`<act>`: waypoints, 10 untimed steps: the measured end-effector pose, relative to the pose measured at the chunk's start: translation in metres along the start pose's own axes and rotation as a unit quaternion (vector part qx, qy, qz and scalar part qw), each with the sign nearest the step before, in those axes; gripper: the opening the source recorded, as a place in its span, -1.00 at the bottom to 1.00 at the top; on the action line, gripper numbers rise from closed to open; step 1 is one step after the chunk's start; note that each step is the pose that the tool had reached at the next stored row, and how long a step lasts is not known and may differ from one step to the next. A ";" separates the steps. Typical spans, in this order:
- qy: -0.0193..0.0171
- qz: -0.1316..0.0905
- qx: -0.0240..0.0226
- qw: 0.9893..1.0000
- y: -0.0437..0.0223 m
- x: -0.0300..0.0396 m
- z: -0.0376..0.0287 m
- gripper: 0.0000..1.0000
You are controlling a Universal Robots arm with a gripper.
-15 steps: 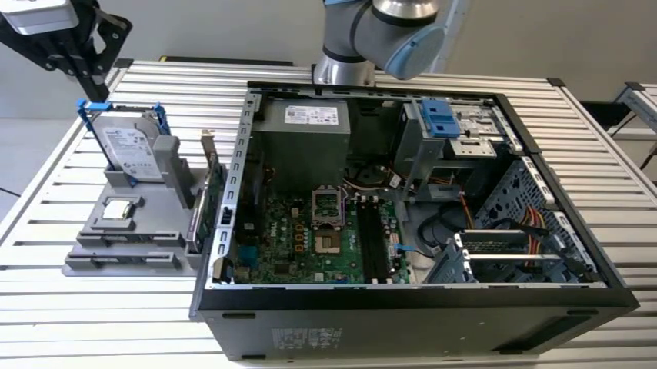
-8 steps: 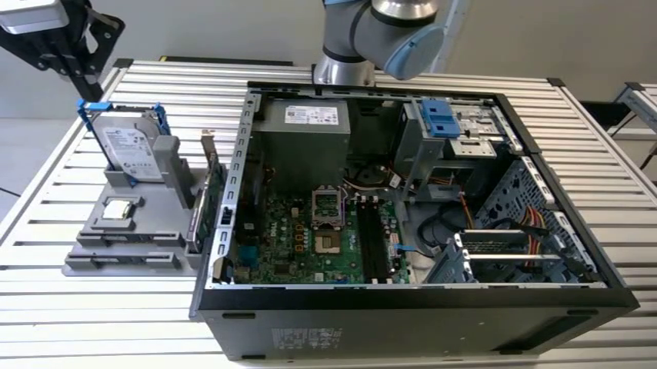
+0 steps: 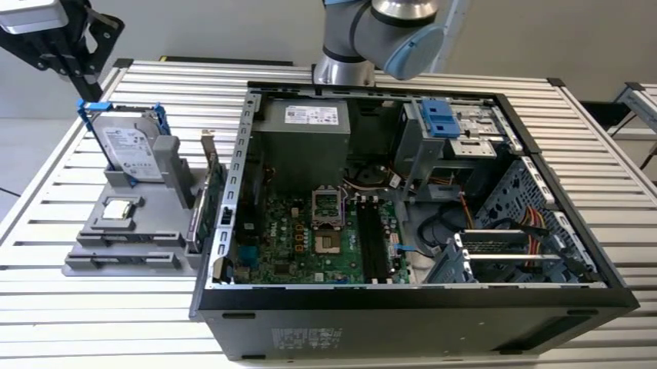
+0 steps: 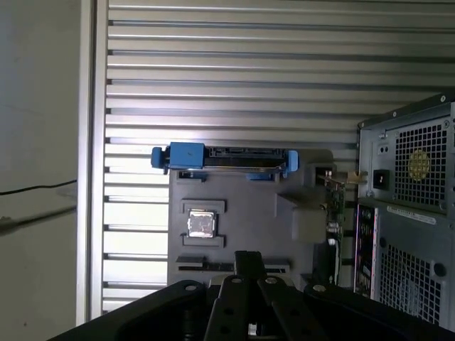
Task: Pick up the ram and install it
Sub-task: 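Reach for the ram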
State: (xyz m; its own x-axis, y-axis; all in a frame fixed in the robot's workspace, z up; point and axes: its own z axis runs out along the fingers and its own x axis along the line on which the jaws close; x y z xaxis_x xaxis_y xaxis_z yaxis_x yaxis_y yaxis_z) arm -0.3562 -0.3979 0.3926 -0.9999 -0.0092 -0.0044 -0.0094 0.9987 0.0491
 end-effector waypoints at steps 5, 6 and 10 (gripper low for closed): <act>0.000 0.000 0.000 1.000 -0.0008 -0.0008 0.0000 -1.00; 0.000 0.000 0.000 1.000 -0.0009 -0.0010 0.0000 -1.00; 0.000 0.000 0.000 1.000 -0.0022 -0.0014 0.0001 -1.00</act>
State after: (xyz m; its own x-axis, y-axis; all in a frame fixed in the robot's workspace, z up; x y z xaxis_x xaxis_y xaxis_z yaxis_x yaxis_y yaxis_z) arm -0.3547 -0.4001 0.3924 -0.9999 -0.0093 -0.0044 -0.0095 0.9987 0.0491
